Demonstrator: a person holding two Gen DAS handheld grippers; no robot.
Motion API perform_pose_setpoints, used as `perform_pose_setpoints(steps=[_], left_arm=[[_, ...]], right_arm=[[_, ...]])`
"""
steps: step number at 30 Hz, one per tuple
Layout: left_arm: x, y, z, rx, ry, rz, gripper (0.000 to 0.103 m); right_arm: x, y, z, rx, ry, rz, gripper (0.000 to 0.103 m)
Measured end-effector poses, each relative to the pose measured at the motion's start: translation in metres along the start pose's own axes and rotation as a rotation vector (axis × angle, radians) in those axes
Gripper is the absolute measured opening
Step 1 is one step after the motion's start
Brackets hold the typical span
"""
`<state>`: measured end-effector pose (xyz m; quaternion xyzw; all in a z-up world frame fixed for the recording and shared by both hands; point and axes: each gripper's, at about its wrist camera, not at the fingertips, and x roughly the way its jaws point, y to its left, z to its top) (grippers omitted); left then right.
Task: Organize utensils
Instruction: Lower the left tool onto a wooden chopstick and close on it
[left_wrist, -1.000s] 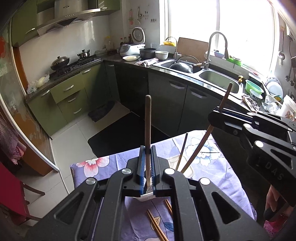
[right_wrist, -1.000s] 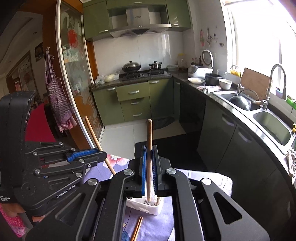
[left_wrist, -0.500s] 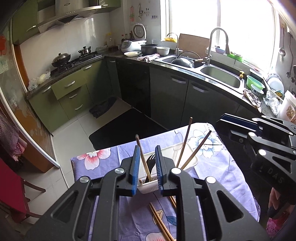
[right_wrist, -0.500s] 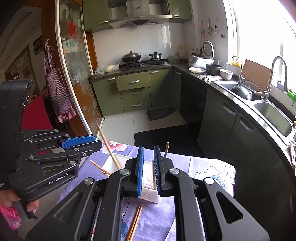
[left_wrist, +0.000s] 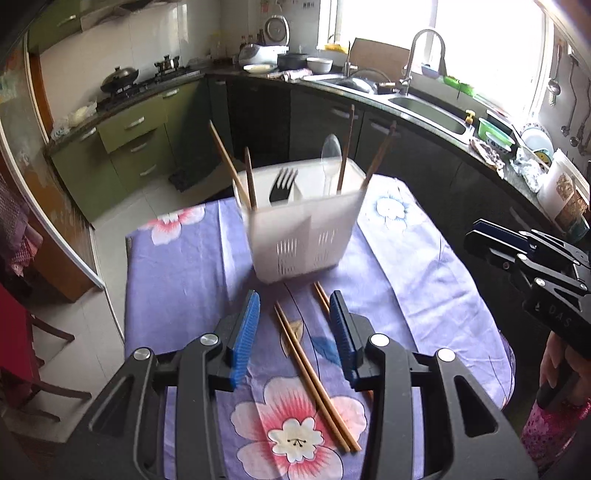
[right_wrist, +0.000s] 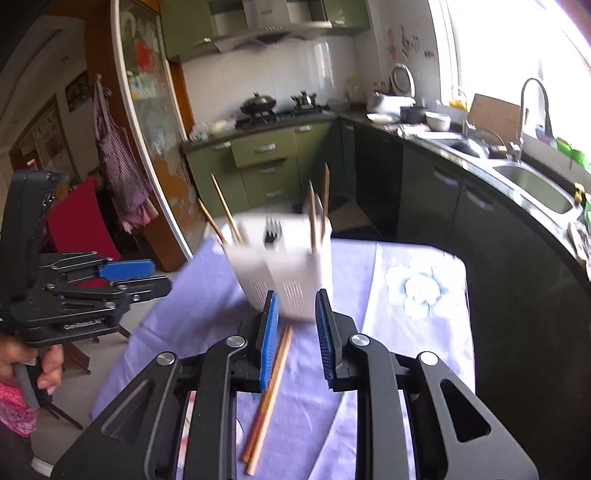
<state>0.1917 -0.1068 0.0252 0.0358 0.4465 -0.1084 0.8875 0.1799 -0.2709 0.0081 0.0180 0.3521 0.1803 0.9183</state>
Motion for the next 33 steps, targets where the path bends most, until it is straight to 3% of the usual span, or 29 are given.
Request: perform_pose_setpoints(steps=[5, 8, 10, 33], left_arm=[[0.060, 0.007, -0.034, -0.061, 0.129, 0.018, 0.038], [0.089, 0.011, -0.044, -0.092, 0.183, 0.043, 0.038], [0.102, 0.012, -0.048, -0.103, 0.204, 0.061, 0.038], [0.147, 0.017, -0.053, -0.122, 0.297, 0.137, 0.034]], right_arm=[[0.034, -0.022, -0.053, 0.078, 0.082, -0.023, 0.021], [0.046, -0.032, -0.075, 0.109, 0.107, -0.029, 0.030], [0.051, -0.036, -0.084, 0.124, 0.111, -0.037, 0.030], [0.062, -0.044, -0.076, 0.150, 0.136, 0.010, 0.030]])
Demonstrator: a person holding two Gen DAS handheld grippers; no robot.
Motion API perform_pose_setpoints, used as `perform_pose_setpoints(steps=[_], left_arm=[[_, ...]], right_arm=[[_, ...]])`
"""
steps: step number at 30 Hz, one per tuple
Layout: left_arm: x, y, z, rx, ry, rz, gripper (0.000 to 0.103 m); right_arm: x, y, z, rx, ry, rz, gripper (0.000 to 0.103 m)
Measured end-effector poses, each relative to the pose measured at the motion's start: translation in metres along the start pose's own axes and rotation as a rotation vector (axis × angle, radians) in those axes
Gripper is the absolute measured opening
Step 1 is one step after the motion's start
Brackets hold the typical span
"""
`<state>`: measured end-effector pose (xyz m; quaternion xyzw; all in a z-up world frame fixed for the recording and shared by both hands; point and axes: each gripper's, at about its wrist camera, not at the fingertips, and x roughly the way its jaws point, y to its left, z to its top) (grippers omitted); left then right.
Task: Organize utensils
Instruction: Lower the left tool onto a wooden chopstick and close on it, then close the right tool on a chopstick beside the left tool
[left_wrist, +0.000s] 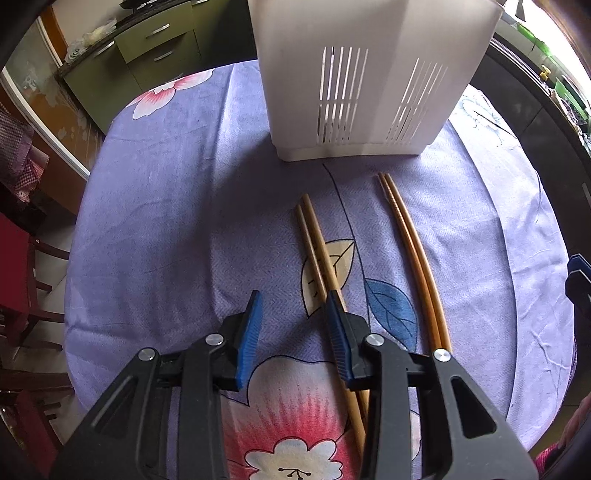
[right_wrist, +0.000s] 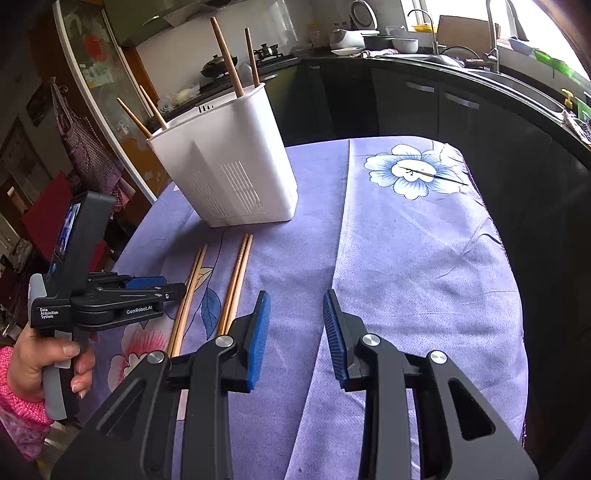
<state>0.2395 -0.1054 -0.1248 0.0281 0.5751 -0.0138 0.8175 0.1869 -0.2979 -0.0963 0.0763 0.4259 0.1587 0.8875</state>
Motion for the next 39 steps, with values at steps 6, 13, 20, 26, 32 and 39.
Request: perform_pose_setpoints(steps=[6, 13, 20, 26, 32, 39], left_arm=[[0.005, -0.008, 0.001, 0.015, 0.023, -0.009, 0.034], [0.004, -0.006, -0.001, 0.034, 0.038, 0.003, 0.009], [0.006, -0.002, 0.002, 0.022, 0.041, -0.004, 0.009], [0.006, -0.003, 0.001, 0.048, 0.036, -0.003, 0.009], [-0.004, 0.001, -0.005, 0.052, 0.016, -0.023, 0.006], [-0.022, 0.008, -0.016, 0.070, -0.026, -0.060, 0.006]], right_arm=[[-0.001, 0.002, 0.000, -0.002, 0.001, 0.011, 0.030], [0.001, 0.000, -0.001, -0.003, 0.009, 0.007, 0.030], [0.008, 0.006, -0.002, -0.018, 0.028, 0.002, 0.030], [0.023, 0.014, 0.001, -0.044, 0.061, -0.012, 0.030], [0.053, 0.030, 0.010, -0.080, 0.135, -0.001, 0.030], [0.098, 0.058, 0.021, -0.154, 0.225, -0.055, 0.030]])
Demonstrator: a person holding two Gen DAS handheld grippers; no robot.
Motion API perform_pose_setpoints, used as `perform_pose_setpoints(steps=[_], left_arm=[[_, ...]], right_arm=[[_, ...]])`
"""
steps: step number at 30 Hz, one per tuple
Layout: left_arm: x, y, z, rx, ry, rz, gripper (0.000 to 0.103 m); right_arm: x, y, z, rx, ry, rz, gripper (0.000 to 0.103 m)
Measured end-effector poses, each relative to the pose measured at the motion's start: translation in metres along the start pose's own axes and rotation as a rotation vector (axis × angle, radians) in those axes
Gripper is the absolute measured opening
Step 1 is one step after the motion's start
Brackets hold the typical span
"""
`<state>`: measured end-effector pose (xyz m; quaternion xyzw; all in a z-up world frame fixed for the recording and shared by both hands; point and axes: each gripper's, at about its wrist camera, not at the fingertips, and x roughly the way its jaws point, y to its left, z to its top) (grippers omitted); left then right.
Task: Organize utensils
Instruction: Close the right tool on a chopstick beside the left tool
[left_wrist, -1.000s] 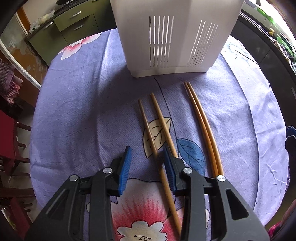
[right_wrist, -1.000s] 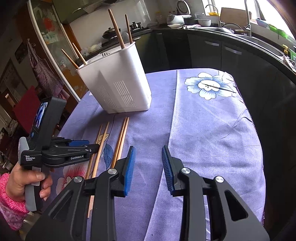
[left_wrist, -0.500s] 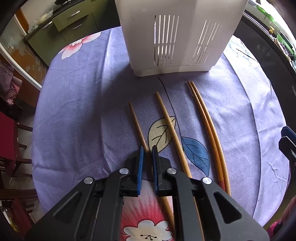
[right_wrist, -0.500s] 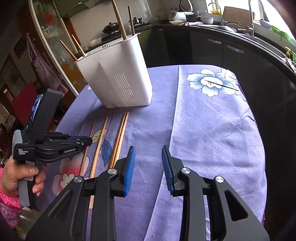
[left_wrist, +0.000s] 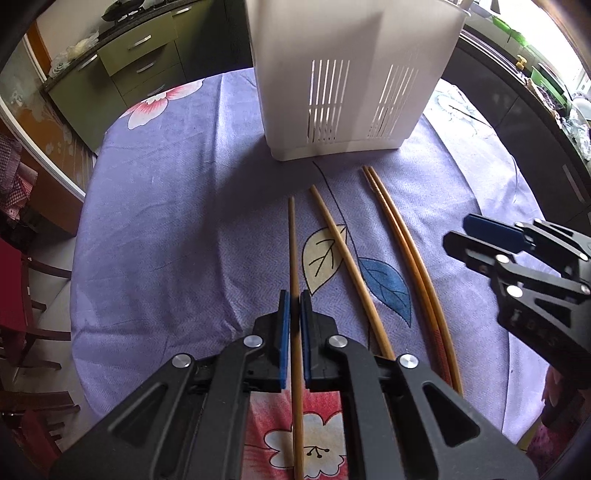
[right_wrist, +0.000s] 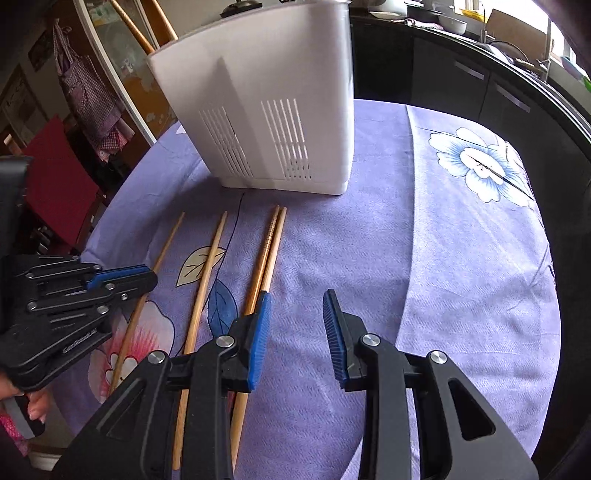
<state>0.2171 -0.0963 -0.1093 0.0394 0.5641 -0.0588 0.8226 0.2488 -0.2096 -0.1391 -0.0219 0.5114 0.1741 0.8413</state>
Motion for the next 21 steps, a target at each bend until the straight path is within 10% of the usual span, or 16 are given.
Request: perform_pose_setpoints(steps=[21], left_arm=[[-0.019, 0.021, -0.009, -0.002, -0.042, -0.074, 0.006]], right_arm=[[0.019, 0.016, 0.015, -0.052, 0.071, -0.123, 0.030]])
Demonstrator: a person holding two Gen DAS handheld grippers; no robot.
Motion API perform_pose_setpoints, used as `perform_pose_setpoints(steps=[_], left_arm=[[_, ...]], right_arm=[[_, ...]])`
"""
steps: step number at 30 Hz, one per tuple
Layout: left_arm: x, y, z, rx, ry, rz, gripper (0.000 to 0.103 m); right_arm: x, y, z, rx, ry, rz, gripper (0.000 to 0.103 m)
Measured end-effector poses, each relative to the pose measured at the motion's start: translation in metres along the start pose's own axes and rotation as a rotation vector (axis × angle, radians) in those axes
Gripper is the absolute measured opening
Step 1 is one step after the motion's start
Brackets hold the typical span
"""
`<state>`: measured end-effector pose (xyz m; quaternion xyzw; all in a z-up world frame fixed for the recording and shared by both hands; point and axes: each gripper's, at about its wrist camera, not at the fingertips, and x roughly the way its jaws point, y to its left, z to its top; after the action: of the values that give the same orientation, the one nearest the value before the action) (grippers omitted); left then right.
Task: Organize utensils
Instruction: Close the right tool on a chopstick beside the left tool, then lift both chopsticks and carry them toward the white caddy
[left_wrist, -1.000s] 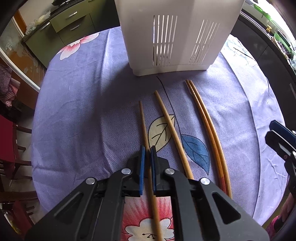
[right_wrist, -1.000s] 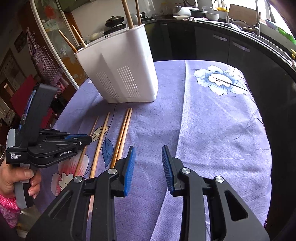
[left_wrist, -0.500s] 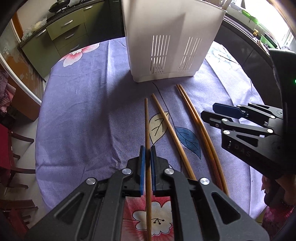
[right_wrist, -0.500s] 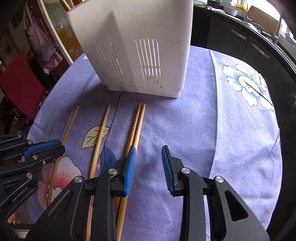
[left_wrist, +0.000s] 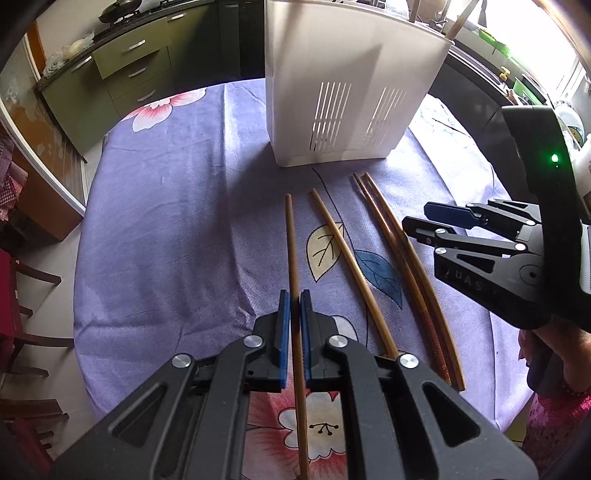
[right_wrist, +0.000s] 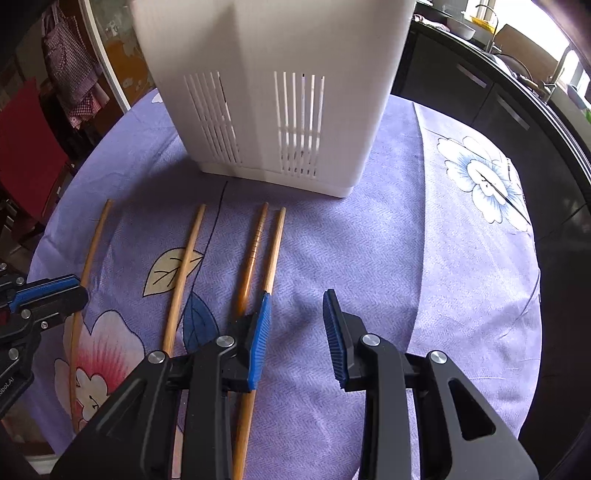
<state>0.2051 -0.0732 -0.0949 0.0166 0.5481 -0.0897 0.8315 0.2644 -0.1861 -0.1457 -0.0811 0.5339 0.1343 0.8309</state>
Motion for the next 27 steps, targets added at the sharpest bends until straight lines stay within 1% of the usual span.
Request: perform_pose_setpoints(steps=[2, 4, 6, 8, 11, 14, 16, 18, 19, 23, 27], left_arm=[[0.000, 0.001, 0.000, -0.003, 0.000, -0.002, 0.006], [-0.001, 0.001, 0.000, 0.000, -0.001, -0.002, 0.006], [-0.004, 0.001, -0.002, 0.000, -0.004, -0.001, 0.006], [-0.005, 0.002, -0.002, 0.000, -0.006, -0.003, 0.006], [-0.006, 0.002, -0.002, 0.004, -0.004, -0.004, 0.006], [-0.006, 0.001, 0.000, 0.005, -0.003, -0.009, 0.006], [-0.006, 0.002, 0.001, 0.002, -0.003, -0.008, 0.006], [-0.005, 0.003, 0.001, -0.001, 0.001, -0.007, 0.006], [-0.005, 0.003, 0.002, -0.002, 0.004, -0.007, 0.006], [-0.005, 0.006, 0.002, -0.003, 0.005, -0.012, 0.006], [-0.010, 0.005, 0.002, 0.004, -0.001, -0.013, 0.006]], right_arm=[[0.001, 0.005, 0.001, -0.015, 0.009, 0.004, 0.030], [0.006, 0.011, 0.003, -0.035, 0.024, -0.010, 0.030], [0.009, 0.010, 0.004, -0.026, 0.027, -0.018, 0.030], [0.007, 0.009, 0.007, -0.007, 0.020, -0.003, 0.030], [0.012, 0.016, 0.007, -0.028, 0.040, 0.008, 0.030], [0.015, 0.016, 0.012, -0.017, 0.033, 0.005, 0.029], [0.016, 0.018, 0.014, -0.018, 0.027, 0.025, 0.022], [0.015, 0.017, 0.013, -0.023, 0.028, 0.031, 0.010], [0.015, 0.016, 0.013, -0.018, 0.032, 0.035, 0.008], [0.007, 0.011, 0.009, -0.004, 0.007, 0.044, 0.007], [-0.018, 0.004, 0.005, 0.013, -0.047, 0.070, 0.007]])
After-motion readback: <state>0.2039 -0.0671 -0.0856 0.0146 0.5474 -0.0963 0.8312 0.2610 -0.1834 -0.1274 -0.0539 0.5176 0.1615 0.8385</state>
